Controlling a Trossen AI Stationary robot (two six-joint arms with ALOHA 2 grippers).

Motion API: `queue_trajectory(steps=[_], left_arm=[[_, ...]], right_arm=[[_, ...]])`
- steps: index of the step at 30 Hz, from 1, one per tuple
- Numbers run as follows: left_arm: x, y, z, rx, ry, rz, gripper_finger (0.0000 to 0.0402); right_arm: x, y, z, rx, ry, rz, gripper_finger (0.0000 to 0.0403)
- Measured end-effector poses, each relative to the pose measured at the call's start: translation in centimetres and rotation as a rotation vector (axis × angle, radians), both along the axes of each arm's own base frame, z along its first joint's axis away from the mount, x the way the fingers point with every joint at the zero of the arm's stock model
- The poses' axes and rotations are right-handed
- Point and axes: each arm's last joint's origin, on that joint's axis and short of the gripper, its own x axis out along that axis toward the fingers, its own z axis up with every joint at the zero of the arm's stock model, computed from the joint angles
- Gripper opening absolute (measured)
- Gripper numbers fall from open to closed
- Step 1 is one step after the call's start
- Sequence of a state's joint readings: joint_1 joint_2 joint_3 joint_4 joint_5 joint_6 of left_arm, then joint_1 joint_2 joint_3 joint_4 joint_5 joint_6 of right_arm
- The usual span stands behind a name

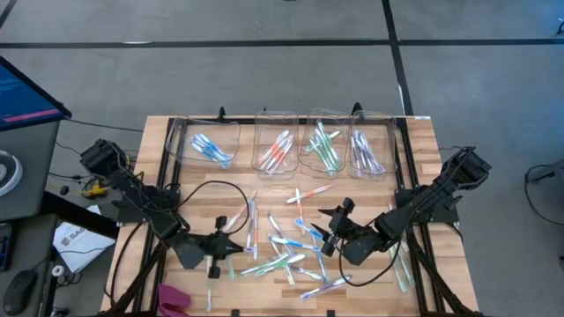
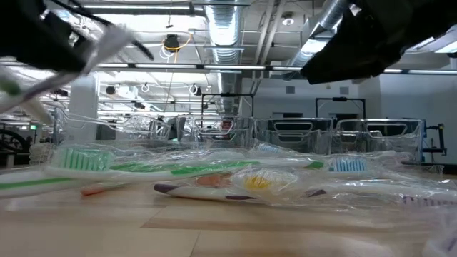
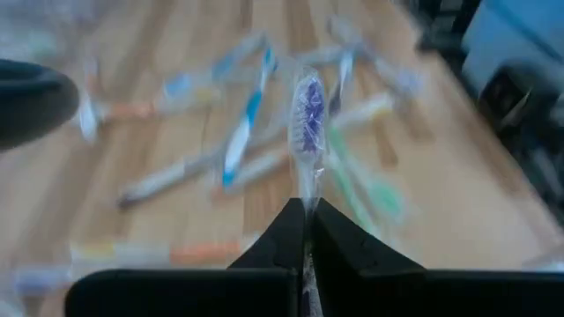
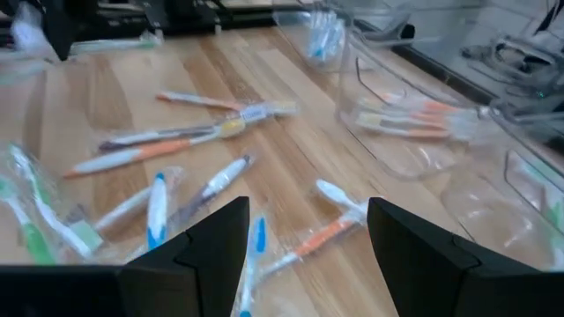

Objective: Pick & Place Toothbrushes
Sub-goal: Put the violet toothbrush into the right transparent bin

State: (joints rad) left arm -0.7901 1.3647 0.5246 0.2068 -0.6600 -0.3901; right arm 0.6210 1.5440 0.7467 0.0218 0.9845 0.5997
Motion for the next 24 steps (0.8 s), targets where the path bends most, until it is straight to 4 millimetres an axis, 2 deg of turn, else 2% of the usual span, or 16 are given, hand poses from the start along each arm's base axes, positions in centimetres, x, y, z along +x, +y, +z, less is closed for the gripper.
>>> queue_trajectory(steps=[10,19,24], left_arm=[[1.8,0.3,3.2,0.057,-0.316,0.108,0.0004],[3.8,2.2,5.7,0.003,-0.510,0.075,0.0004],[4.9,3.7,7.2,-0.075,-0.654,-0.060,0.0003]], right_arm=[[1.3,0.3,1.3,0.007,-0.068,0.114,0.0226],[2.6,0.2,3.0,-0.024,-0.166,0.248,0.0226],[3.6,-0.4,4.1,0.003,-0.252,0.365,0.0226]])
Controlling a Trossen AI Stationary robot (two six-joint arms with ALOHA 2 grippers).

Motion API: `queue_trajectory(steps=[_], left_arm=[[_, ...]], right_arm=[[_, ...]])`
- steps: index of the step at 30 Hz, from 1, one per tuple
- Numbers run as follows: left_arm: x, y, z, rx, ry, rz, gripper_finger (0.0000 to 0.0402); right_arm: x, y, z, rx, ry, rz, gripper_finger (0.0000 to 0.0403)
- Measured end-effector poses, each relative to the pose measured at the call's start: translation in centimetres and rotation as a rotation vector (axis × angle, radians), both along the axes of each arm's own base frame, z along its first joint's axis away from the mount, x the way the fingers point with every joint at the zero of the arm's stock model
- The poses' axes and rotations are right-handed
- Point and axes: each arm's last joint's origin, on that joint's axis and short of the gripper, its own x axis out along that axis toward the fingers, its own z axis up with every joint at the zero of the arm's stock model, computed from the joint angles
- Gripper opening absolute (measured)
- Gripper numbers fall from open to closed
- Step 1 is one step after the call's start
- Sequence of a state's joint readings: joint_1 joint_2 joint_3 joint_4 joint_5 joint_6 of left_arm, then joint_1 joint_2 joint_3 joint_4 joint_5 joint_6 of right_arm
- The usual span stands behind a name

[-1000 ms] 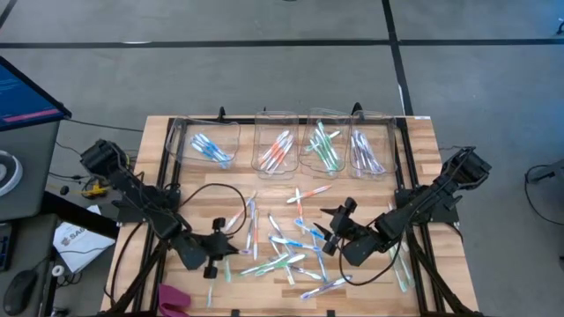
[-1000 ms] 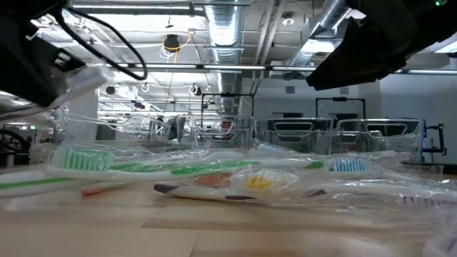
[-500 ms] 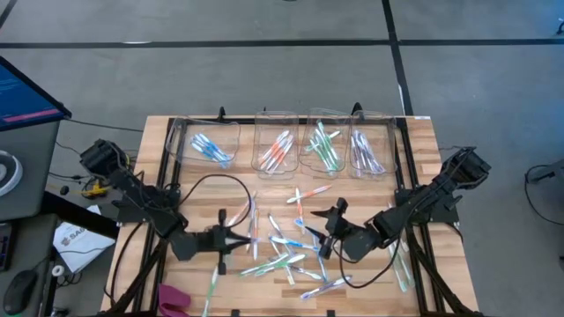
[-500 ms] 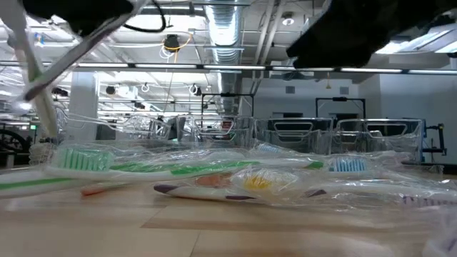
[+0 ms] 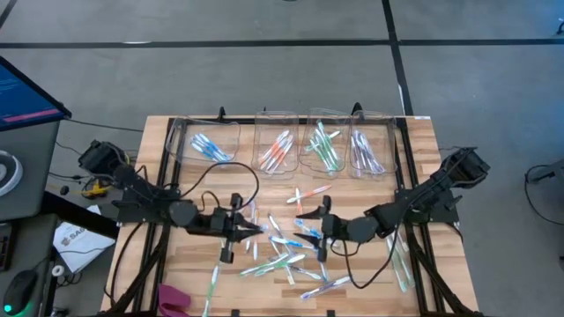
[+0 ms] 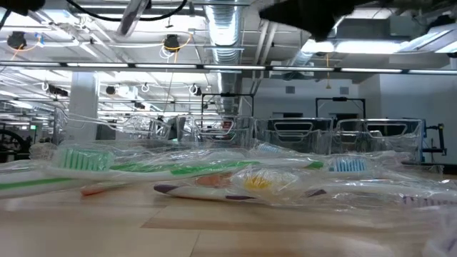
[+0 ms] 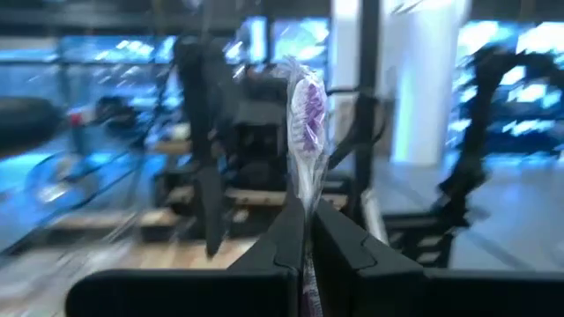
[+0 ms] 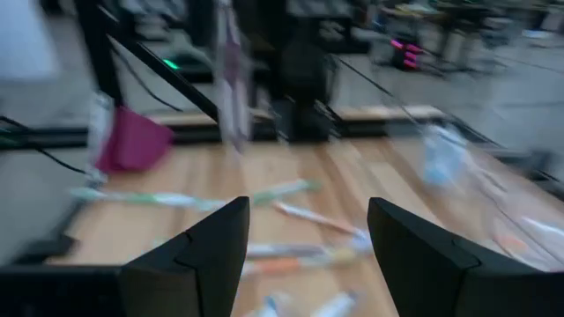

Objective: Pick & Place Toothbrushes
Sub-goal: Put the violet toothbrush into the right transparent bin

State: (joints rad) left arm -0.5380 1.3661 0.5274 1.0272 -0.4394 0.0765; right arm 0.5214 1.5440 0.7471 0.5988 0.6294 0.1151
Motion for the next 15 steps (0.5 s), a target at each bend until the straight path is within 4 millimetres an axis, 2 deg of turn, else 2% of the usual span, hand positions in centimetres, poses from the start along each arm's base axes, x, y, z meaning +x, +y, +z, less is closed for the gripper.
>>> queue_trajectory(steps=[5,11,15], left_arm=[[0.8,0.4,-0.3,0.016,-0.058,-0.038,0.0002],[2.4,0.5,-1.6,0.009,-0.120,0.000,0.0002],[4.2,0.5,-1.6,0.031,-0.137,0.097,0.0002]], right_arm=[[0.5,-0.2,1.2,-0.001,-0.107,0.119,0.0226],[1.0,-1.1,2.0,-0.028,-0.177,0.089,0.0226],[1.2,-1.8,2.0,-0.028,-0.178,0.068,0.0226]])
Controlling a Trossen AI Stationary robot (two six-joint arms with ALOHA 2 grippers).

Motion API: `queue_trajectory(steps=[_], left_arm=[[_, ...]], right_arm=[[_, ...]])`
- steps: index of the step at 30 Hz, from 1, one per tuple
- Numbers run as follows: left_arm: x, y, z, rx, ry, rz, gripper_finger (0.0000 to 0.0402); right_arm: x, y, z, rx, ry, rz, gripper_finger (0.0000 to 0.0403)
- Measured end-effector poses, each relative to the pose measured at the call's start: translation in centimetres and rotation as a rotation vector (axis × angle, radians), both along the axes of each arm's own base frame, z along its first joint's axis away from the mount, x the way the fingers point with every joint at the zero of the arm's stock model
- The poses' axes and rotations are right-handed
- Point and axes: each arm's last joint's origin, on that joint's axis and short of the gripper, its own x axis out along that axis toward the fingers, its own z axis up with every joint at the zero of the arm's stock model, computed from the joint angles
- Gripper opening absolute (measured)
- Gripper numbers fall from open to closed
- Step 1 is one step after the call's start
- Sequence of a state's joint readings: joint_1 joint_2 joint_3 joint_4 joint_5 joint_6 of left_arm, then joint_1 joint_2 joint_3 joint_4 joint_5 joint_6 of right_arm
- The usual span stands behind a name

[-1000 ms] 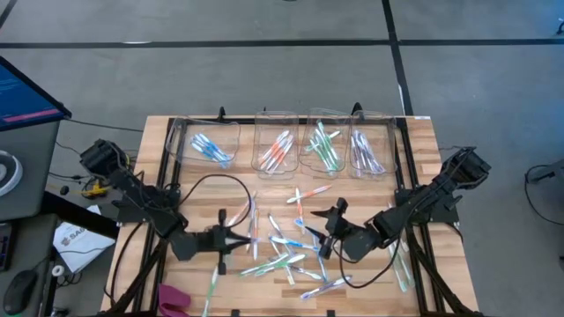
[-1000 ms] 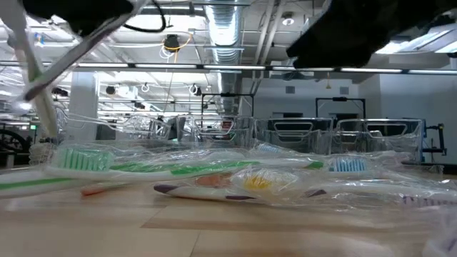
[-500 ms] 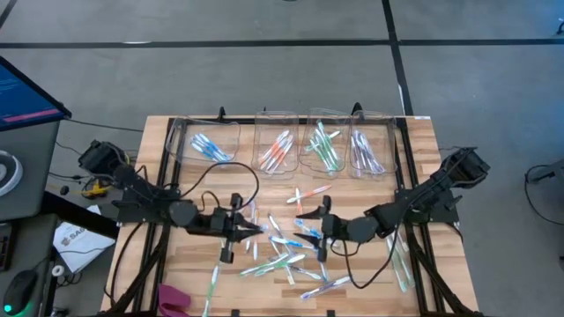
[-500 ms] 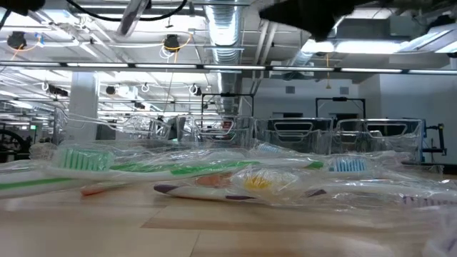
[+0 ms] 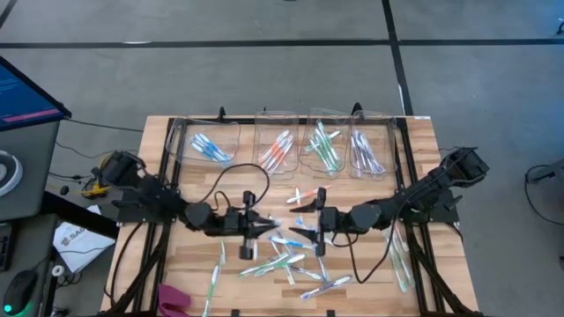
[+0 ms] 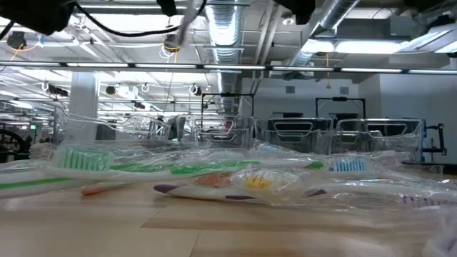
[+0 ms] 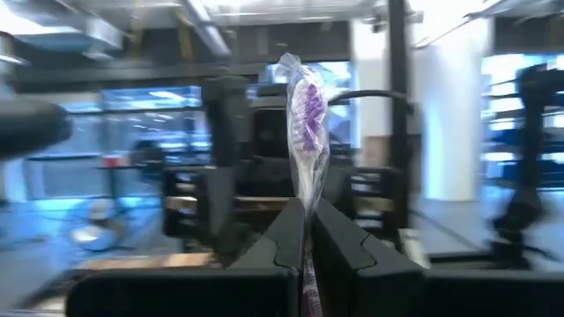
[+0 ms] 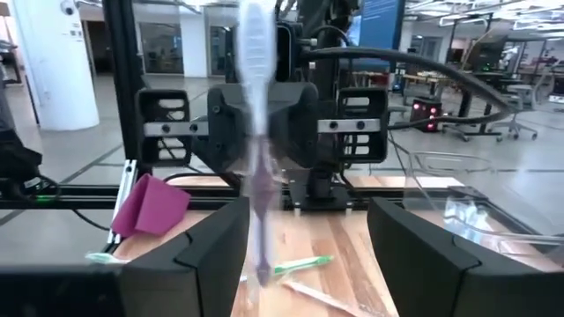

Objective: Pick & Place Toothbrushes
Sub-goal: Put the violet toothbrush into the right transparent bin

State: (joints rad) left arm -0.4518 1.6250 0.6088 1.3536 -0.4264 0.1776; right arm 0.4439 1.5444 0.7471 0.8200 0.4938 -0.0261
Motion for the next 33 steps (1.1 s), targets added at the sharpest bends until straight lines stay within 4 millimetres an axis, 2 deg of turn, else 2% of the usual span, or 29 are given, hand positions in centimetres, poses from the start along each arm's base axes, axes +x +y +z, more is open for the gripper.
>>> queue_trajectory(steps=[6,10,14,18,21,25,29,33], left_arm=[[2.2,-0.8,0.8,0.087,-0.022,0.086,0.0003],[2.7,-1.0,1.0,0.097,-0.029,0.078,0.0004],[2.6,-1.2,0.9,0.100,-0.023,0.075,0.0004],[2.5,-1.5,0.9,0.125,-0.023,0.072,0.0005],[2.2,-2.0,1.1,0.150,-0.026,0.069,0.0005],[2.1,-2.0,1.1,0.151,-0.026,0.070,0.0005],[2.2,-2.0,1.1,0.151,-0.025,0.074,0.0005],[2.2,-1.9,1.1,0.151,-0.025,0.074,0.0005]], right_arm=[[1.8,0.8,-1.0,-0.021,0.009,-0.002,0.0226],[3.8,1.6,-1.8,-0.077,0.030,-0.006,0.0226],[5.0,2.8,-1.7,-0.121,0.022,0.007,0.0226],[4.9,3.7,-1.3,-0.172,0.022,-0.015,0.0226],[4.6,3.7,-1.2,-0.176,0.036,-0.086,0.0226],[4.6,3.7,-1.2,-0.177,0.038,-0.091,0.0220],[4.7,3.5,-1.5,-0.189,0.060,-0.093,0.0179],[4.7,3.5,-1.8,-0.206,0.088,-0.090,0.0098]])
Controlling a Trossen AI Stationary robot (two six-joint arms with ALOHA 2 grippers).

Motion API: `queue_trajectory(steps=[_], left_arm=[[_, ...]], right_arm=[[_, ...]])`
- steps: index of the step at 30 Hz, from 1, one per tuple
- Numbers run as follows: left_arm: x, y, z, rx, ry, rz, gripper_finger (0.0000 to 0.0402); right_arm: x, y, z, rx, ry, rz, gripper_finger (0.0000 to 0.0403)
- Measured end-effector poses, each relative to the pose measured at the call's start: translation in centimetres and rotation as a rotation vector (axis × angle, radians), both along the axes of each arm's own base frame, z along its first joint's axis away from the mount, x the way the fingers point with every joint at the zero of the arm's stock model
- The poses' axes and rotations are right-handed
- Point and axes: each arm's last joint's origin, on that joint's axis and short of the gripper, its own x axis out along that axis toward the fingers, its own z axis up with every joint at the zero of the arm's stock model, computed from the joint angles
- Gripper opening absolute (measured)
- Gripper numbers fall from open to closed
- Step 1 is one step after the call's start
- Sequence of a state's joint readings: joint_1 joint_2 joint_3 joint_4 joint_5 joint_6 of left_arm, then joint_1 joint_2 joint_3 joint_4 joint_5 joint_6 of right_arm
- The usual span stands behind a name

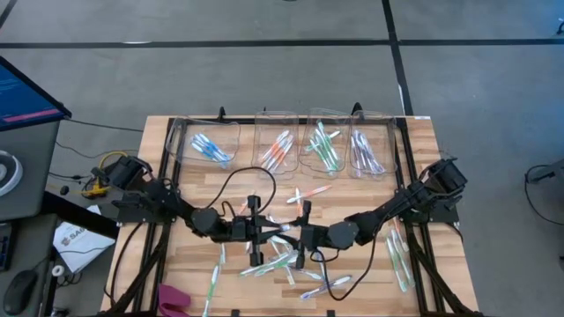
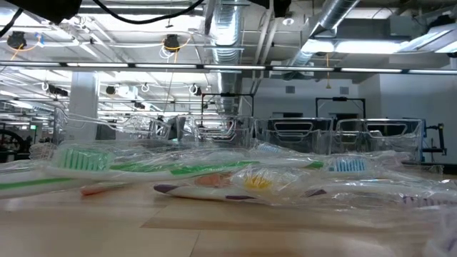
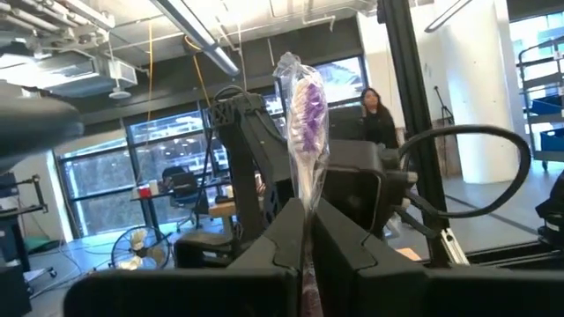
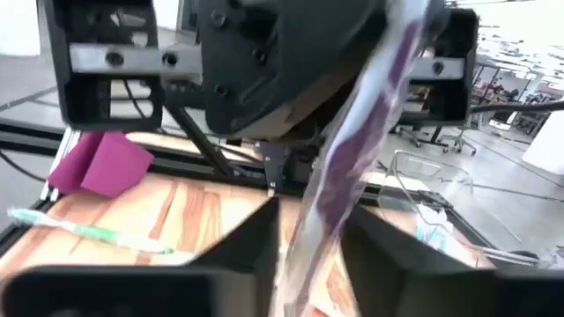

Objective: Pick & Place Toothbrushes
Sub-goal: Put the violet toothbrush into the right transparent bin

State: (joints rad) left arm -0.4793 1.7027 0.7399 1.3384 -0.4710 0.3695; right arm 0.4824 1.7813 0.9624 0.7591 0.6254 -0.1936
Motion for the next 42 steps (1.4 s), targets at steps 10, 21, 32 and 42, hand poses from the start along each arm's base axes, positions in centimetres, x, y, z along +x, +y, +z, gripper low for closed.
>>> queue_trajectory(steps=[10,21,32,42], left_arm=[[0.1,0.0,-0.4,0.012,0.033,-0.003,0.0005],[0.2,0.0,-0.7,0.029,0.063,0.002,0.0055],[0.1,0.1,-0.8,-0.009,0.095,0.134,0.0161],[-1.4,-1.5,-1.1,0.096,0.234,0.343,0.0172]], right_arm=[[0.0,0.0,-0.5,-0.009,0.047,-0.002,0.0019],[-0.5,-0.2,-0.5,-0.001,0.116,-0.007,0.0019],[-4.1,-1.1,1.0,0.130,0.337,-0.098,0.0019],[-12.0,-4.6,4.7,0.305,0.521,-0.335,0.0019]])
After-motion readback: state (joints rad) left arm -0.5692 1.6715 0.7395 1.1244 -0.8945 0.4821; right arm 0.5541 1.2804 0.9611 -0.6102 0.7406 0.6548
